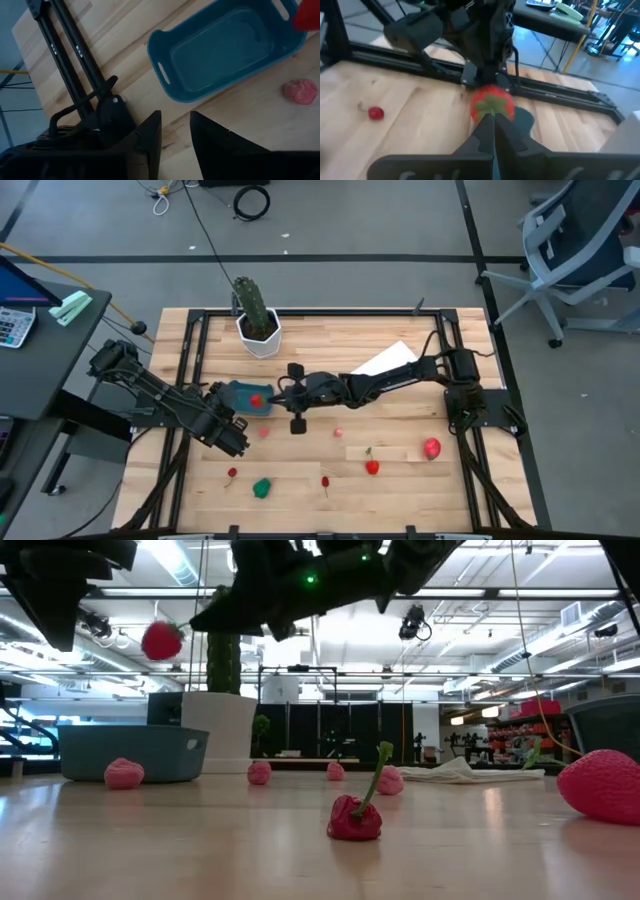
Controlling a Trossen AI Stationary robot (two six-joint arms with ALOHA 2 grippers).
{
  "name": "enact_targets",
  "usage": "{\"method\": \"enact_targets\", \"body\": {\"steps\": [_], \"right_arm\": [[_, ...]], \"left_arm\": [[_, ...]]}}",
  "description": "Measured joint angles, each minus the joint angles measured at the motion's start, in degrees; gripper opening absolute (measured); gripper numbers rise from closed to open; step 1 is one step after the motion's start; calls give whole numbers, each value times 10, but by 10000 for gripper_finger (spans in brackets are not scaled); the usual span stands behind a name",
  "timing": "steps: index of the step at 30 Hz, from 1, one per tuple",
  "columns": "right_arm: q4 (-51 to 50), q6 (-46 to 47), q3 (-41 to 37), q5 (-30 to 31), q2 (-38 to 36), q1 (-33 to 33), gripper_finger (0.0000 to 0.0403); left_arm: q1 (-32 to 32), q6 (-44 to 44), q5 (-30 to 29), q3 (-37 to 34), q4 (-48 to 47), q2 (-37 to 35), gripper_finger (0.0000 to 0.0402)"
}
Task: Pick and placing Produce into tupperware
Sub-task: Put the top red strawberry into the blue bin
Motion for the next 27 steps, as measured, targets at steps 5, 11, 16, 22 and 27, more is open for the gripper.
{"method": "enact_targets", "body": {"steps": [5, 11, 16, 22, 27], "right_arm": [[-5, 21, 22, 0, 0, -7, 1], [-19, 68, 31, 2, 1, -21, 0], [-44, 73, 32, 2, 1, -34, 0], [-95, 73, 82, 0, 2, -50, 0], [-216, 40, 169, -1, 41, -50, 0]], "left_arm": [[2, 2, 0, 0, -1, 0, 107], [4, 2, 0, 0, 0, 0, 107], [4, 2, 0, 0, -1, 0, 107], [4, 1, 0, 0, -1, 0, 107], [4, -5, 0, 1, -1, -1, 107]]}}
